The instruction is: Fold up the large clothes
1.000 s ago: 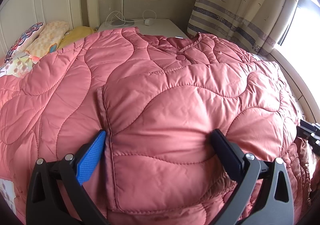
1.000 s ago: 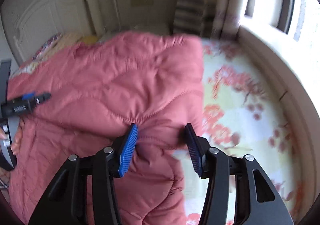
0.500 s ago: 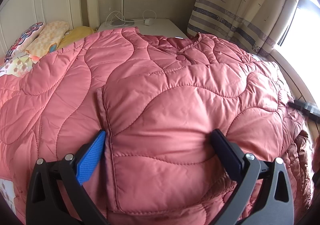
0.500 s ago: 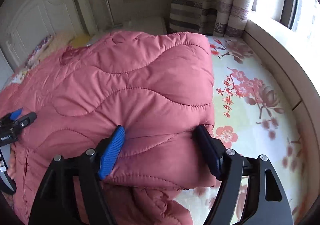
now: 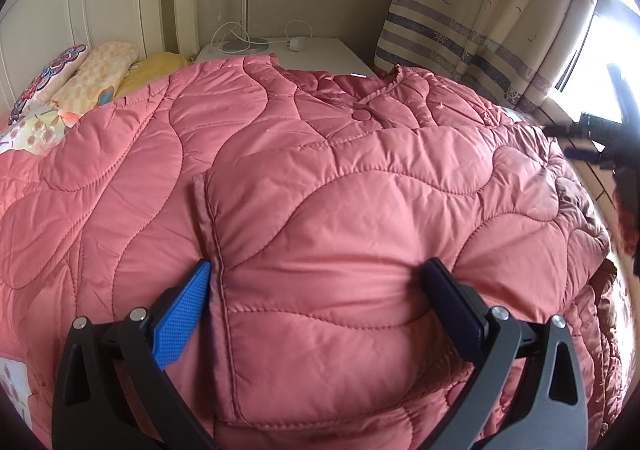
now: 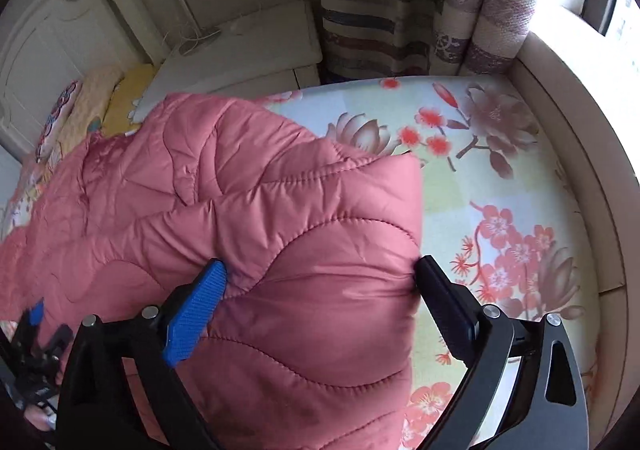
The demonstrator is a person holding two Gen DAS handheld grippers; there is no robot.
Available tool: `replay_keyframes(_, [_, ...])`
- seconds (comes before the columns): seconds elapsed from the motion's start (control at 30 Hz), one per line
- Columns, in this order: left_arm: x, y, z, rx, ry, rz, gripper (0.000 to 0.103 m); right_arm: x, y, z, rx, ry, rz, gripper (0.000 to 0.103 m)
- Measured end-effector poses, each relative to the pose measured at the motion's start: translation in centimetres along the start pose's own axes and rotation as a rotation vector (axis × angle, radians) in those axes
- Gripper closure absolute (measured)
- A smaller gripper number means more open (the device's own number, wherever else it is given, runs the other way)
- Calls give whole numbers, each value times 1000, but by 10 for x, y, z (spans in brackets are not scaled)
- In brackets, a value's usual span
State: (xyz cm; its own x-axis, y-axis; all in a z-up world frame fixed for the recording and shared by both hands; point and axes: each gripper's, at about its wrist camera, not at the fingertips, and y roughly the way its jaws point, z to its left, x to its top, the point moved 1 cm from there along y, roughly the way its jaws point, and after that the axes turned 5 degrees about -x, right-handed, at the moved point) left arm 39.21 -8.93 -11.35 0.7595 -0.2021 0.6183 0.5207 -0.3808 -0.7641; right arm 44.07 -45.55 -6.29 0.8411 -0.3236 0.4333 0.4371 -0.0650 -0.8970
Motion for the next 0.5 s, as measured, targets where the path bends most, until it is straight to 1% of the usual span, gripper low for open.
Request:
replay_keyframes(0.03, [0,-1,0,-2,-1,0,2,6,-6,-2,7,26,-35,11])
replay_keyframes(0.1, [0,-1,0,-5,-4,-1,2,13,-6,-3,33,58,-51,11])
replay_keyframes(0.13, [0,-1,0,-7,-5,-2,2,16,-2,1,41,49,-51,11])
replay_keyframes(0.2, [0,-1,0,-8,-7,-2,2,15,11,12,-2,2,-33,11])
replay_keyframes(0.27, [0,-2,0,-12,-10,-4,2,9,20,24,-73,-54,-3,11])
replay_keyframes(0.3, [0,-2,0,-13,-11,-4,2,8,16,25,-82,-53,-7,11])
replay_keyframes(0.37, [0,-2,0,-11,-10,-4,2,2,-5,27,-119,-9,-29,12])
replay_keyframes(0.4, [0,-2,1,-11,-10,-4,2,-3,-24,30,-142,4,-96,14])
replay_keyframes(0.43, [0,-2,1,-14,-13,-6,2,-12,-54,36,-129,8,-204,14])
replay_keyframes(0.47, [1,-4,3,-29,-23,-12,2,-23,-79,45,-94,2,-289,14])
replay_keyframes(0.5, [3,-6,7,-54,-44,-18,2,-36,-98,57,-48,-24,-342,12])
